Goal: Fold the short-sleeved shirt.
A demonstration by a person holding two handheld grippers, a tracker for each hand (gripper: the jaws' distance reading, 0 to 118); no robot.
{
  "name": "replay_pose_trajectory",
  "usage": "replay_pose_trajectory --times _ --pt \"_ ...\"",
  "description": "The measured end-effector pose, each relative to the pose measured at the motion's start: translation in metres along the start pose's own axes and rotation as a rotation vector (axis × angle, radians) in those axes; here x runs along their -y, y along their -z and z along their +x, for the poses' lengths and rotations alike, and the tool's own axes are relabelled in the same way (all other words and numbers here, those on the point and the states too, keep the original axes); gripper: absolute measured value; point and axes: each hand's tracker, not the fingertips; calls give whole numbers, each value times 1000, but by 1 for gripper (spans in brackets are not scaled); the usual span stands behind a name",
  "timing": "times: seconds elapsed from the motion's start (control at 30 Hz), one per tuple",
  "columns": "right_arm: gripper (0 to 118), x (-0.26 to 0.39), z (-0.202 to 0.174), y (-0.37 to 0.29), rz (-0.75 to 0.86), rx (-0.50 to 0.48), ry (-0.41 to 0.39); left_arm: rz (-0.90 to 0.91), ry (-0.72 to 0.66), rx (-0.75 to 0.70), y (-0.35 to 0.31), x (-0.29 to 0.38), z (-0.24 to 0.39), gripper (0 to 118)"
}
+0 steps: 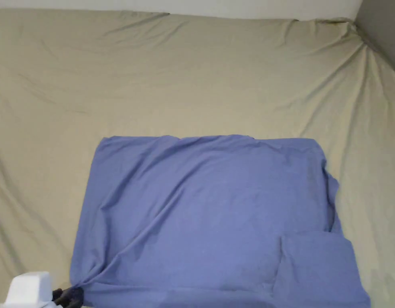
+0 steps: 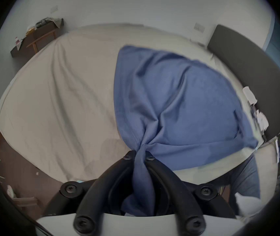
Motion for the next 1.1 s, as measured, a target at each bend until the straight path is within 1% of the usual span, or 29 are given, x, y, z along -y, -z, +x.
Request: replay_pose_trajectory --times 0.03,0.07,0.1,0.13,0.17,0.2,0.23,0.27,0.3,0.37,0.4,0.43,0.47,0.5,0.53,0.57,0.6,0.63,0.7,0.77,0.8,0.87,0.9,0.97,1.0,1.03,1.07,1.1 --pt "94 7 10 19 -102 -30 33 25 -41 29 -9 -5 0 6" --pt "118 17 14 37 -192 -24 49 38 -73 54 -16 -9 0 6" --pt "112 29 17 50 -211 -95 57 61 -87 54 -22 -13 1 6" --pt "107 35 24 60 -256 -38 12 68 -81 42 -26 -16 4 6" --pt "107 46 49 75 -296 -13 9 83 -70 35 -29 -18 6 6" --pt "107 52 55 83 -349 19 -22 94 -58 30 -31 -20 8 6" --pt "107 58 62 91 -363 -12 -46 98 -54 23 -32 -23 10 6" --pt "107 63 68 95 -344 -31 -34 105 -57 26 -35 -24 18 6" --pt "107 69 42 97 -368 -40 -29 111 -62 38 -36 -26 19 6" --pt "101 79 43 107 -418 -68 -13 127 -81 47 -37 -29 24 6" --pt "91 84 42 112 -434 -94 0 126 -83 48 -38 -31 24 6" --pt "82 89 33 117 -436 -126 7 122 -80 45 -36 -32 26 6" --pt "66 93 31 121 -452 -147 7 115 -74 37 -35 -32 28 6" --pt "25 97 28 126 -467 -135 2 122 -73 29 -35 -31 31 6" --pt "9 99 24 129 -499 -111 -10 121 -75 31 -35 -32 25 6" --pt "9 99 19 128 -493 -113 -20 115 -80 36 -35 -32 25 6" --pt "8 99 18 121 -428 -146 13 117 -93 45 -35 -32 26 6" --pt "8 95 17 115 -427 -119 24 118 -100 45 -38 -31 25 6" --pt "7 88 18 104 -389 -135 29 130 -103 36 -43 -29 23 6" --pt "7 80 14 93 -339 -121 6 142 -114 30 -48 -28 23 6" --pt "7 74 12 89 -326 -114 13 149 -120 33 -51 -29 23 6" --pt "7 58 9 82 -273 -131 49 164 -132 34 -55 -37 25 6" --pt "7 47 6 81 -238 -132 44 185 -117 29 -56 -44 27 6" --pt "7 21 -2 89 -183 -123 0 202 -85 32 -53 -66 28 6" --pt "7 8 -6 97 -165 -126 1 230 -81 37 -50 -78 28 6" --pt "7 -6 -9 108 -143 -139 21 246 -81 55 -43 -93 28 6" --pt "7 -17 -12 119 -128 -150 18 249 -77 54 -37 -104 27 6" --pt "7 -29 -16 133 -122 -142 5 252 -73 48 -27 -119 29 6"
